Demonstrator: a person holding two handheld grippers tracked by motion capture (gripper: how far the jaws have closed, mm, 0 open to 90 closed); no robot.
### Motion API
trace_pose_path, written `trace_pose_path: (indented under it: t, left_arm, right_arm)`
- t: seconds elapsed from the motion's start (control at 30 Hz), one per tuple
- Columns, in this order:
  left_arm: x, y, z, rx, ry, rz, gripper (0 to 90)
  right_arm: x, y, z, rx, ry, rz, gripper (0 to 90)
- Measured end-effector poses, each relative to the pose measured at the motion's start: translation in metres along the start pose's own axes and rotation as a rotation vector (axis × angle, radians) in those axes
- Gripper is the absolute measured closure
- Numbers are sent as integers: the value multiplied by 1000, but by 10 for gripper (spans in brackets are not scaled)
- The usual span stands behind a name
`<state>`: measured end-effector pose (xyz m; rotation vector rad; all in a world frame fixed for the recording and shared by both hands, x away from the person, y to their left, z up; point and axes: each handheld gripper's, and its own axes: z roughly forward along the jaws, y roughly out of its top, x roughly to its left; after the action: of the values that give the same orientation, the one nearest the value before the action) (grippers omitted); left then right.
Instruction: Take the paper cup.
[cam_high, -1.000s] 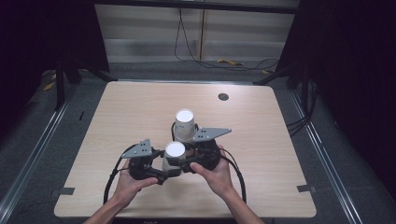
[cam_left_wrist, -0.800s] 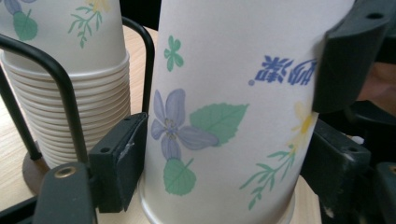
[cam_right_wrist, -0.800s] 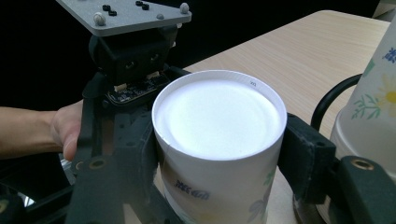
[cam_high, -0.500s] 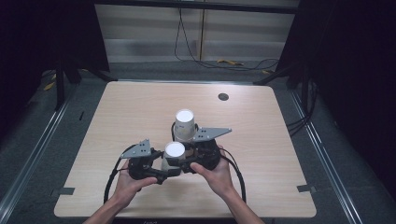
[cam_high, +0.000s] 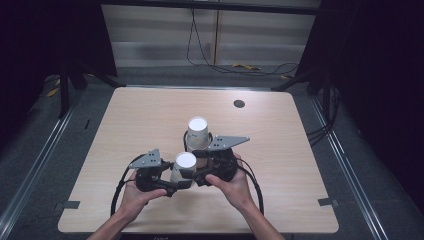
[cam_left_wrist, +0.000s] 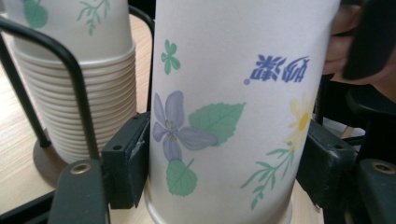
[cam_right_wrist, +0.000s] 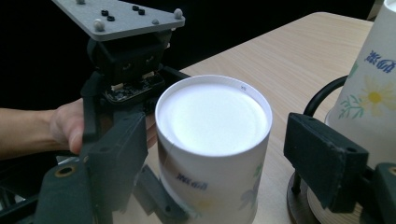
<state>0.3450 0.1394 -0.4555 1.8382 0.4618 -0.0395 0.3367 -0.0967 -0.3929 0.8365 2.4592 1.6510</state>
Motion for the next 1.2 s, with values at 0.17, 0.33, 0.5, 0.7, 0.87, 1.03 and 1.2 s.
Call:
trace_pose_path:
  t: [0.17,0.33,0.5,0.7,0.87,1.03,1.2]
  left_arm:
    - [2,1,-2,15,2,-6,286]
    - [2,3,-3,48,6,4,287]
    - [3,5,-6,74,16,11,287]
    - [6,5,-7,111,26,13,287]
    - [8,5,-7,135,26,18,287]
    - [10,5,-7,153,21,24,287]
    - [10,5,-8,173,30,31,288]
  right_arm:
    - [-3,0,-6,-6,-9,3,206]
    - [-6,-1,-13,-12,-14,12,198]
    - [-10,-2,-21,-14,-26,19,193]
    - [-15,-6,-29,8,-32,31,179]
    - [-21,-8,-31,30,-44,42,177]
    - [-26,-9,-32,61,-57,38,175]
    - [-28,-11,-32,92,-60,37,172]
